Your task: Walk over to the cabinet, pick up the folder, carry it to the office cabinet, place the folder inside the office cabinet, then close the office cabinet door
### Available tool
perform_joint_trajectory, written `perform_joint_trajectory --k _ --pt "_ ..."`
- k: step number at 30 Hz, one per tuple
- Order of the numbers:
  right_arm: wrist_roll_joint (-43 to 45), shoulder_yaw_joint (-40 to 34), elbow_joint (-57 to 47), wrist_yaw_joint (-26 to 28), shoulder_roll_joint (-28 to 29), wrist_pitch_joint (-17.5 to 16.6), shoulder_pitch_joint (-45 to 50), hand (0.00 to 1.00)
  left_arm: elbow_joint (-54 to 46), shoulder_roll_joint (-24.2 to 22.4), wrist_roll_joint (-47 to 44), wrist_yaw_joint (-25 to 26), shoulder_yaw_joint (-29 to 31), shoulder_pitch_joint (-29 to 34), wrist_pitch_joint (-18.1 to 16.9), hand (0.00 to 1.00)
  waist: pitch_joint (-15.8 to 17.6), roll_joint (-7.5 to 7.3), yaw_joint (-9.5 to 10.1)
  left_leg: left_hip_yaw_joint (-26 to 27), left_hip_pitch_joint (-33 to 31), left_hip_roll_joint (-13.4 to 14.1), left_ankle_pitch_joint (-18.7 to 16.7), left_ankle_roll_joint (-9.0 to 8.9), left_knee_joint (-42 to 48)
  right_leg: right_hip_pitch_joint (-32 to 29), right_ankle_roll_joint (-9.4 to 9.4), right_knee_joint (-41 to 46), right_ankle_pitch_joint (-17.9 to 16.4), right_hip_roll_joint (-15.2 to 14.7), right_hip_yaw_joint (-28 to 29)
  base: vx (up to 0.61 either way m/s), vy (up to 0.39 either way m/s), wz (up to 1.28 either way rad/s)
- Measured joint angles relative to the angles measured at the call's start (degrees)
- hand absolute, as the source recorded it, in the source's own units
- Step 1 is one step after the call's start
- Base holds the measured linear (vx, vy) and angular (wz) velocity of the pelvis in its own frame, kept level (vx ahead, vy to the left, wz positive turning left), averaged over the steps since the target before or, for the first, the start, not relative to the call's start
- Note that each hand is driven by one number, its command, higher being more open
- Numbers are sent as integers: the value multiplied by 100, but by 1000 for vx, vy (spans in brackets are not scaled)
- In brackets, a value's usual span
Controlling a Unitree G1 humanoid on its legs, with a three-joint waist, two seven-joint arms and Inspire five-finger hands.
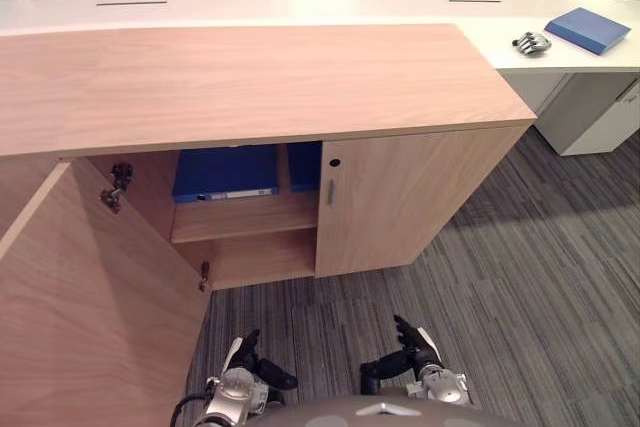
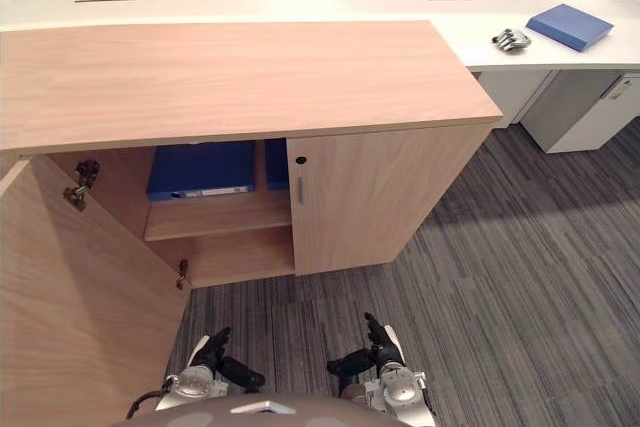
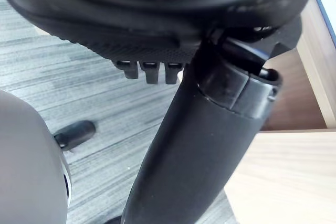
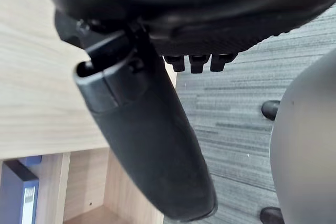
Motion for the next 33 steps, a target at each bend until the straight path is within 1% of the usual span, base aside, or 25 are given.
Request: perform_joint_trajectory --k 2,3,4,8,10,14,16,18,20,21,22,24,25,27,28,29,33 --pt "-1 -23 131 -3 -2 0 -34 100 2 -5 -1 -18 -10 8 -1 100 -43 40 0 14 41 -1 -7 -2 -22 51 2 -7 -1 -2 13 -53 -2 -4" --pt "-1 -23 194 -2 -3 3 -60 100 4 -4 -2 -24 -9 8 -1 100 -77 26 1 21 43 -2 -8 0 -27 52 8 -9 -1 -2 24 -60 -2 -5" --pt "1 -27 295 0 -4 16 -108 100 18 -3 -6 -31 -5 21 -1 100 -98 42 7 32 44 -8 -16 -1 -29 52 25 -19 -13 -4 45 -51 0 -5" --pt "12 -89 486 -3 11 43 -214 100 48 -2 -19 -42 14 19 -1 100 -101 40 7 45 46 -34 -42 -29 -32 55 41 -57 8 -22 78 -27 2 -4" --pt "14 -253 541 -5 56 53 -232 100 50 -2 -27 -40 36 25 -1 100 -100 41 8 41 43 -43 -56 -21 -32 67 47 -90 14 -29 77 0 0 0" --pt "22 -269 744 -88 55 88 -365 100 52 -2 -206 -5 120 57 -1 100 -102 39 16 9 -2 -64 -80 10 -30 65 74 -135 20 -52 37 12 -1 4" --pt "26 -284 748 -113 56 92 -395 100 51 -21 -279 46 252 57 -3 100 -105 33 12 -102 -75 -89 -83 29 -28 33 78 -85 -30 -91 -70 25 -3 30" --pt "27 -473 770 -133 78 93 -424 100 28 -29 -535 157 323 54 -10 100 -83 38 26 -404 -239 -133 -51 75 -1 -114 113 262 -269 -161 -266 47 -1 63" --pt "32 -478 793 -147 80 101 -447 100 20 -33 -660 230 460 73 -17 100 -61 34 44 -604 -336 -144 -37 95 -1 -222 83 520 -444 -184 -248 53 7 64" --pt "32 -475 794 -164 90 101 -453 100 20 -38 -755 302 536 94 -18 100 -46 4 72 -778 -393 -148 -30 102 -1 -245 65 630 -558 -193 -200 77 1 89" --pt "40 -474 828 -212 112 100 -453 100 -5 -9 -921 348 663 127 -30 100 -58 -28 142 -953 -471 -150 -21 90 -1 -233 50 655 -695 -199 -221 78 -11 78" --pt "41 -474 881 -221 108 102 -481 100 -17 -53 -1087 402 777 125 -42 100 -38 -17 195 -1104 -504 -136 -11 77 0 -188 25 667 -769 -190 -303 69 -38 58" --pt "49 -473 883 -224 104 102 -505 100 -18 -82 -1200 430 904 143 -50 100 -13 32 194 -1269 -500 -126 -5 72 0 -95 -16 667 -821 -183 -394 68 -49 54" --pt "50 -467 881 -224 109 101 -520 100 -19 -131 -1334 435 985 157 -55 100 12 71 198 -1378 -475 -115 -4 71 1 -14 -66 666 -860 -168 -437 59 -36 48" --pt "49 -466 880 -223 111 101 -514 100 -27 -138 -1473 457 1019 184 -74 100 17 94 200 -1547 -465 -100 1 63 1 87 -103 663 -891 -153 -498 42 -22 44" --pt "48 -466 879 -224 112 101 -515 100 -28 -142 -1505 460 1042 189 -85 100 19 96 200 -1571 -465 -97 4 59 1 103 -113 663 -898 -151 -512 34 -23 53" --pt "97 -468 820 -287 113 97 -486 100 -140 -174 -1774 507 1328 269 -135 100 42 68 203 -2050 -545 -109 89 5 3 254 -165 658 -975 -159 -843 -10 -18 54"
